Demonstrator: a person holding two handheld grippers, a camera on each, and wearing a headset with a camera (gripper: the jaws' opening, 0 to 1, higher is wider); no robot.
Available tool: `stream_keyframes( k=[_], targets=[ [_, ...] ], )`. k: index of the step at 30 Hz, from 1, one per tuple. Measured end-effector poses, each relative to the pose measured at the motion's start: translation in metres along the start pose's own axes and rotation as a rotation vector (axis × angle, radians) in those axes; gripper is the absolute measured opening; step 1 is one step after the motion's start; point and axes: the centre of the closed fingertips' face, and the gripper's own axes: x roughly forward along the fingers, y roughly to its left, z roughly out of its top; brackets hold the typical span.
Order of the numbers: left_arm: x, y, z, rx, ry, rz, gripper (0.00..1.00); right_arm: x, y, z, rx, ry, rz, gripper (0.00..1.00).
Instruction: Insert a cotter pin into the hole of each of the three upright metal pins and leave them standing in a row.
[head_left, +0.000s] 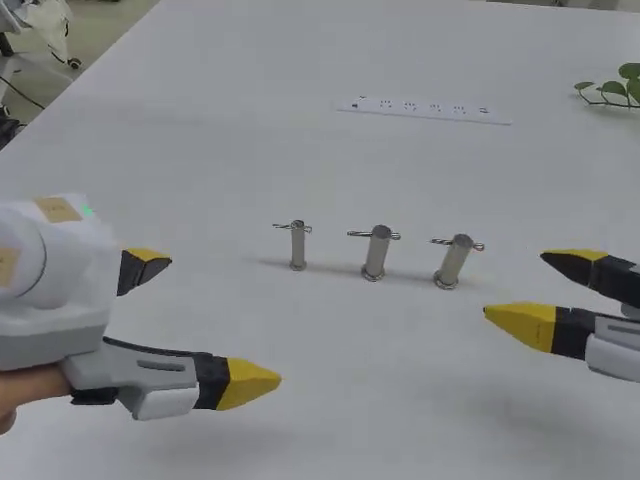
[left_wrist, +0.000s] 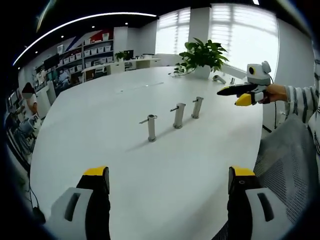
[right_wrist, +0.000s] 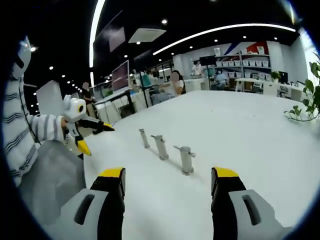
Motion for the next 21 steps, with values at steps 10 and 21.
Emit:
stream_keyframes(
  k=[10, 21],
  targets=[
    [-0.013, -0.002, 0.010, -0.024, -0.020, 0.028, 0.99, -0.026, 0.020, -0.016, 0.086, 0.006, -0.064, 0.87],
    [-0.017, -0.001, -0.011, -0.076, 0.018, 0.045, 0.99, -0.033, 0.031, -0.031, 0.197, 0.034, -0.107, 1.00]
  ],
)
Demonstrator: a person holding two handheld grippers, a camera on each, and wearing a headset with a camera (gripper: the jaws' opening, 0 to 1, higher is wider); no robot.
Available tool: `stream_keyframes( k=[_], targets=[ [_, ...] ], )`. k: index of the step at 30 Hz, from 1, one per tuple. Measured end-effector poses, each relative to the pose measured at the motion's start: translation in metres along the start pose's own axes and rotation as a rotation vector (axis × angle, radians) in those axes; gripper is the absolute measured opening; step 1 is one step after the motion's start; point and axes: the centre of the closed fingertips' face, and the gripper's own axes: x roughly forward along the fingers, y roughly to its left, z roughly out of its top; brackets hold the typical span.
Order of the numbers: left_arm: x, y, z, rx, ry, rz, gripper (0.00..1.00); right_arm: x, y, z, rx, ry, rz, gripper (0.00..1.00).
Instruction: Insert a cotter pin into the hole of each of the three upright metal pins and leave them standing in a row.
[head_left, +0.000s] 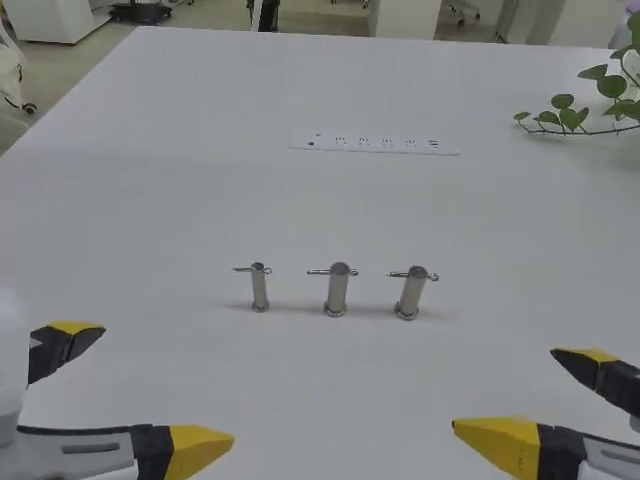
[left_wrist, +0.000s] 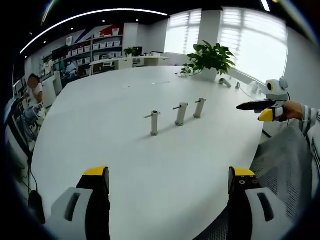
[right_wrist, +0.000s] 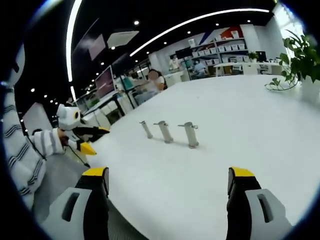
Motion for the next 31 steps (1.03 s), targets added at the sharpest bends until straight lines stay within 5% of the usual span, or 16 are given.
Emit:
stream_keyframes(
  k=[5, 7, 14, 31],
  targets=[
    [-0.002, 0.004, -0.007, -0.035, 0.008, 0.007, 0.99, 0.002, -0.003, -0.006, 0.011, 0.027, -0.018, 1.00],
    [-0.001, 0.007, -0.016, -0.058, 0.050, 0.011, 1.00, 0.003, -0.001, -0.007, 0.005, 0.033, -0.012, 1.00],
    [0.000, 0.007, -0.026, -0.066, 0.084, 0.015, 0.99, 0.012, 0.000, -0.012, -0.014, 0.072, -0.014, 1.00],
    [0.000, 0.000, -0.019, -0.077, 0.087, 0.008, 0.99, 0.007, -0.014, -0.017, -0.032, 0.111, -0.056, 1.00]
  ],
)
